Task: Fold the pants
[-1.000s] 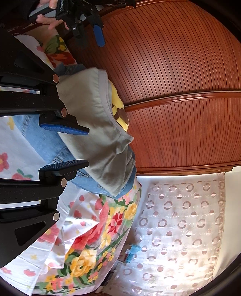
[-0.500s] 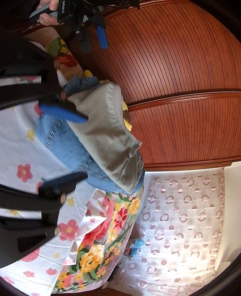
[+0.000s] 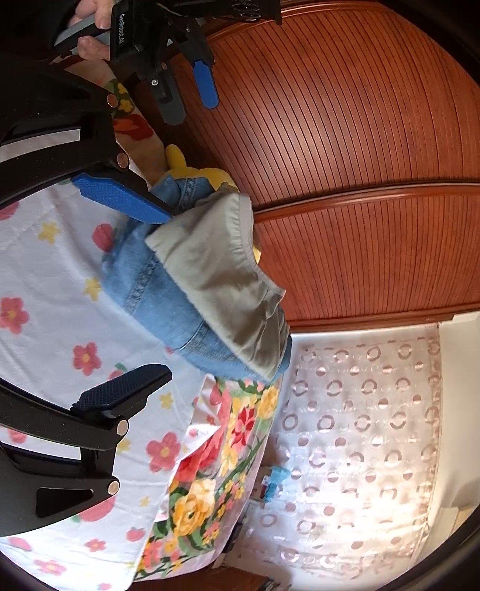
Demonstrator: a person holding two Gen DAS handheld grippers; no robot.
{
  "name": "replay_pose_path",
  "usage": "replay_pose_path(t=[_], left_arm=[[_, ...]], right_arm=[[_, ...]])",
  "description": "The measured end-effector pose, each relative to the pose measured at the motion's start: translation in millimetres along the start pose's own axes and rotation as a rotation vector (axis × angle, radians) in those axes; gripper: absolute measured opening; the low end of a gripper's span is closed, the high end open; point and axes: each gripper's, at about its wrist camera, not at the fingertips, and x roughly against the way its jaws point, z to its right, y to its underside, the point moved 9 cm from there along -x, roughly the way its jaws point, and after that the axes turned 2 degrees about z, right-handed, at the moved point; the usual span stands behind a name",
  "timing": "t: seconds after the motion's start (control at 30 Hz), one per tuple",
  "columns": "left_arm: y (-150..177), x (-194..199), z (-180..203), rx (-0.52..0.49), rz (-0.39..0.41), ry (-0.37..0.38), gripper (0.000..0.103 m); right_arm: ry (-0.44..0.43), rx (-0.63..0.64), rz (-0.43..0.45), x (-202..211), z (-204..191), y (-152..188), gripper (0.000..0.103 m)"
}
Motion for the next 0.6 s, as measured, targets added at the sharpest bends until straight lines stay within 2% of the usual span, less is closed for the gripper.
replay_pose_path(t=[0.1,0.23,0.6], left_arm=[[4,3,17,-0.029,-0.007,0.018,0.089],[7,11,44,-0.041,-0.004,0.082,0.089],[9,26,110,-0.095,-0.004,0.141,0.089]], right_arm=[[0.029,-0.008,0.004,18,1,10,0.08],[0.068,-0.04,0.011,43,6,22,0.08],[0.209,-0.124,0.043,125,36,50,0.08]])
